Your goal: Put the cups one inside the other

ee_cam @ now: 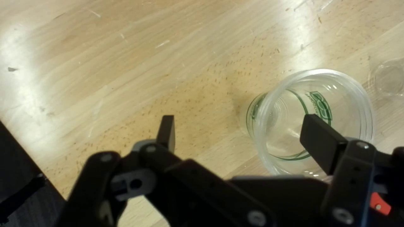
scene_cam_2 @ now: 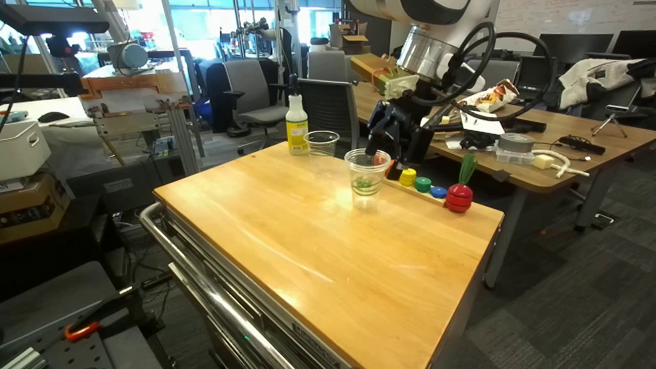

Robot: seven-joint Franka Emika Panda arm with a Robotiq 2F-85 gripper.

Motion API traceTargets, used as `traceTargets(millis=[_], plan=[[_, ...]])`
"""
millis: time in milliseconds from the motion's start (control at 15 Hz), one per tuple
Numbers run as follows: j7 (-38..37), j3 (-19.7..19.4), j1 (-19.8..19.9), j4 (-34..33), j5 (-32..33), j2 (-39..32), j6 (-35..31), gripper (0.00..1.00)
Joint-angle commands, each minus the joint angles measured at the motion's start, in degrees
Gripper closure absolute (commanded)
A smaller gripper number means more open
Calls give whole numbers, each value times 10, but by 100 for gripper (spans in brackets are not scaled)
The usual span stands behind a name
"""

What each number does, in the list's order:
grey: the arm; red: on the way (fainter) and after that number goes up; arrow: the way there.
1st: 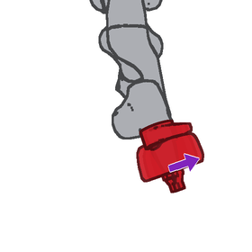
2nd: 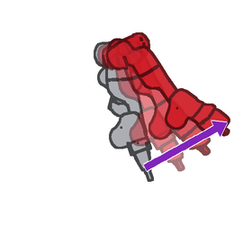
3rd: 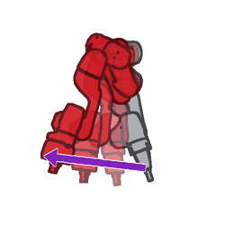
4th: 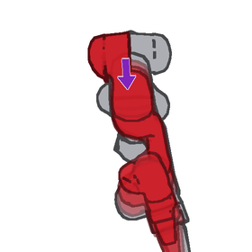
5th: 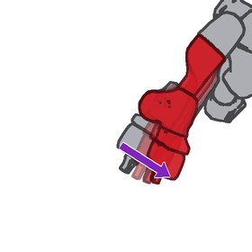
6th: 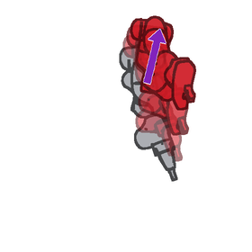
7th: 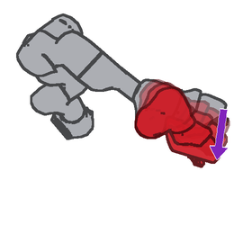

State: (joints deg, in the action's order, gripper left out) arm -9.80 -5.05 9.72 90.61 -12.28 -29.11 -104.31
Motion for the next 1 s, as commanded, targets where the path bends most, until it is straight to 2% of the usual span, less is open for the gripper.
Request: traceTargets(millis=[0, 200, 267, 333, 800, 933], plan=[[-27, -6, -21, -2, 16, -6, -20, 0], [-46, -8, -32, -5, 25, -16, -30, 0], [-54, -9, -36, -6, 29, -20, -36, 16], [-62, -12, -40, -6, 38, -25, -43, 27], [-97, -14, -49, -5, 60, -39, -65, 83], [-102, -14, -50, 0, 60, -33, -68, 96]])
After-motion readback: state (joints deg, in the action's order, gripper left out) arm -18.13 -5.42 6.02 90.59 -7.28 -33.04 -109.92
